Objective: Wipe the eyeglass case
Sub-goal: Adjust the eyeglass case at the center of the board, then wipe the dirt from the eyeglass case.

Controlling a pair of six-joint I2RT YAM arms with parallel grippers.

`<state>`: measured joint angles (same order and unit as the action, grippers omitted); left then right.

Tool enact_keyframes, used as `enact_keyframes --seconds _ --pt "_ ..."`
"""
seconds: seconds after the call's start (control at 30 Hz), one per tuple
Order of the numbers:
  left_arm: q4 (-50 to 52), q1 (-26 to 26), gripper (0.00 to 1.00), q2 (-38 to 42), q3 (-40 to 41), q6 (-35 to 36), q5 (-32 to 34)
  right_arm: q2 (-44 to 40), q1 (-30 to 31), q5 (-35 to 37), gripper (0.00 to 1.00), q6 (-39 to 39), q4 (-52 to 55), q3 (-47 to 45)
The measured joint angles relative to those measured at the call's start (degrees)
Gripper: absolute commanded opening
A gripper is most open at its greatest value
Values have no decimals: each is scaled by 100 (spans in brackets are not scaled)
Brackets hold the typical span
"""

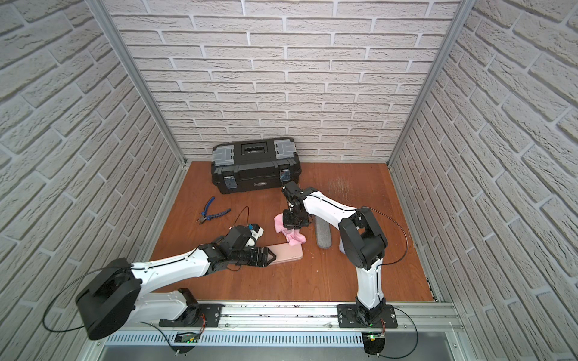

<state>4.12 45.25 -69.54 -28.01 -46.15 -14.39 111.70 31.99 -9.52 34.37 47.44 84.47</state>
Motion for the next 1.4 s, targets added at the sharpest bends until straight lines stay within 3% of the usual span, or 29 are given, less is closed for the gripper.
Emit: enact_keyframes --seconds 0.2,0.4,0.6,0.9,1.2,1.4 --pt "511 28 92 575 -131 754 754 -369 28 369 2 -431 697 -15" --pt "358 577 94 -435 -791 2271 1486 -1051 455 72 2 -356 861 -256" --pt "50 691 94 -1047 -846 3099 1696 -1058 719 -780 2 129 286 -1038" --pt "-728 846 90 -1290 -647 3327 1641 -656 339 -1550 2 227 -144 -1364" --pt "-1080 1054 95 -1276 -463 3058 1882 -579 304 -1578 2 48 -9 -1274" --pt "-1080 1071 92 -1279 -463 2994 1875 -573 304 -1478 2 -79 68 -1235"
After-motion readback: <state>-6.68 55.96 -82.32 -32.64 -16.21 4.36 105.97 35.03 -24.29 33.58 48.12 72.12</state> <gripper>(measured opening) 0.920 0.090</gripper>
